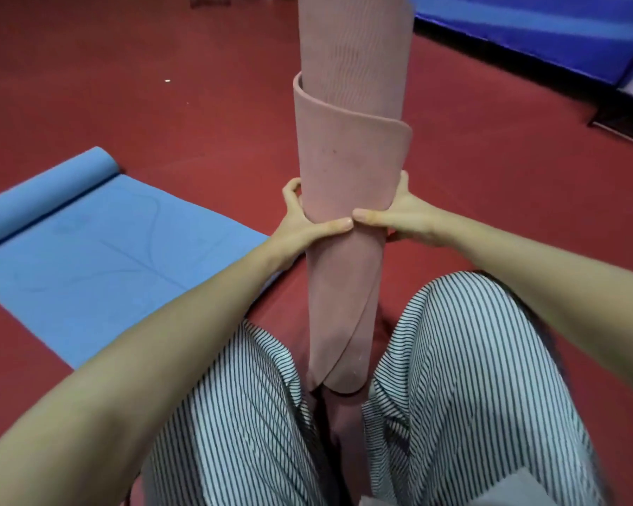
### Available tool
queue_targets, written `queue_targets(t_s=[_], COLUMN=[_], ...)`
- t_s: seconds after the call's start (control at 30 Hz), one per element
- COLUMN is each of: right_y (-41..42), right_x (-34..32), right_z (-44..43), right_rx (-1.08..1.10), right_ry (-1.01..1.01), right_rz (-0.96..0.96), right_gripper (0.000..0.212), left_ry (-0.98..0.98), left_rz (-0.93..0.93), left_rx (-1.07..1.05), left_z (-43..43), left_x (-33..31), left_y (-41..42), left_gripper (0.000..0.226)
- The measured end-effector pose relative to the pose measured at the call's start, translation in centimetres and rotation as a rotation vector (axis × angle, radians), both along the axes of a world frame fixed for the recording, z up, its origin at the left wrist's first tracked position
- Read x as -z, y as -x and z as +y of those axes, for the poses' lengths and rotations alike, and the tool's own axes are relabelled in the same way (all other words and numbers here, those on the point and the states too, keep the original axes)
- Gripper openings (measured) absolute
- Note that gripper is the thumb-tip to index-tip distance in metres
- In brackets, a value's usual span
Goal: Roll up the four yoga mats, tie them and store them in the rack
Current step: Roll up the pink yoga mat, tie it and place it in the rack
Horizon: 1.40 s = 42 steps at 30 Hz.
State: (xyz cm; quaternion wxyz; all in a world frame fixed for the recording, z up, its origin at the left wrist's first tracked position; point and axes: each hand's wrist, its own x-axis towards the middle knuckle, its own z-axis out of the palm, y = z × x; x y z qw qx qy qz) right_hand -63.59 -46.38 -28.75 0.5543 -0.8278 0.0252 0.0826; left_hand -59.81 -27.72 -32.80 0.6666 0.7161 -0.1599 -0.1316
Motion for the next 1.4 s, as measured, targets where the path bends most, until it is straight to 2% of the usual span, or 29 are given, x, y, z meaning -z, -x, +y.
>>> queue_targets(t_s=[0.17,0.27,0.37,0.53,0.57,0.67,0.8,0.9,1.0,1.1,1.17,1.23,1.3,1.4], right_y=[0.9,1.6,2.1,2.9,3.0,3.5,3.3,3.2,3.5,3.7,3.5,3.2,3.4,3.7], right_x=[-0.8,-0.5,0.0,0.5,0.4,-0.6,-2.6,-2.1,-1.4,-2.4,-3.6,-4.0,-2.9,-0.9], right_z=[0.5,0.5,0.3,0.3,0.3,0.7,1.3,0.9,1.4,2.4,2.7,2.6,2.4,2.5], right_rx=[0.068,0.088,0.046,0.053,0.060,0.099,0.134,0.025,-0.029,0.043,0.083,0.091,0.056,-0.011], right_ry=[-0.035,-0.100,-0.081,-0.043,-0.047,-0.113,-0.193,-0.084,-0.092,-0.174,-0.210,-0.222,-0.206,-0.114], right_rz=[-0.111,-0.124,-0.097,-0.020,-0.027,-0.179,-0.381,-0.320,-0.230,-0.284,-0.346,-0.390,-0.320,-0.207], right_gripper=[0.089,0.078,0.089,0.116,0.115,0.091,0.092,0.108,0.116,0.110,0.108,0.115,0.118,0.102], left_ry=[0.001,0.013,-0.068,-0.092,-0.078,-0.010,0.073,0.088,0.066,0.110,0.118,0.119,0.076,-0.004], left_rz=[-0.037,-0.076,-0.125,-0.088,-0.088,-0.130,-0.180,-0.107,-0.034,-0.022,-0.065,-0.094,-0.082,-0.041], left_rx=[-0.009,0.038,0.062,0.041,0.038,0.000,0.006,-0.002,-0.070,-0.103,-0.100,-0.084,-0.067,-0.051], left_z=[0.3,0.7,0.9,0.6,0.6,0.6,0.7,1.1,1.1,0.7,1.1,1.5,1.8,2.0], left_x=[-1.5,-2.4,-2.0,-1.2,-1.4,-2.9,-5.5,-4.6,-3.6,-5.0,-6.8,-7.6,-6.5,-4.0], left_y=[1.8,2.3,3.1,4.3,4.5,4.6,4.2,4.5,5.0,5.4,4.9,4.4,4.6,5.2], left_gripper=[0.111,0.127,0.137,0.136,0.135,0.129,0.115,0.109,0.099,0.079,0.087,0.095,0.102,0.113])
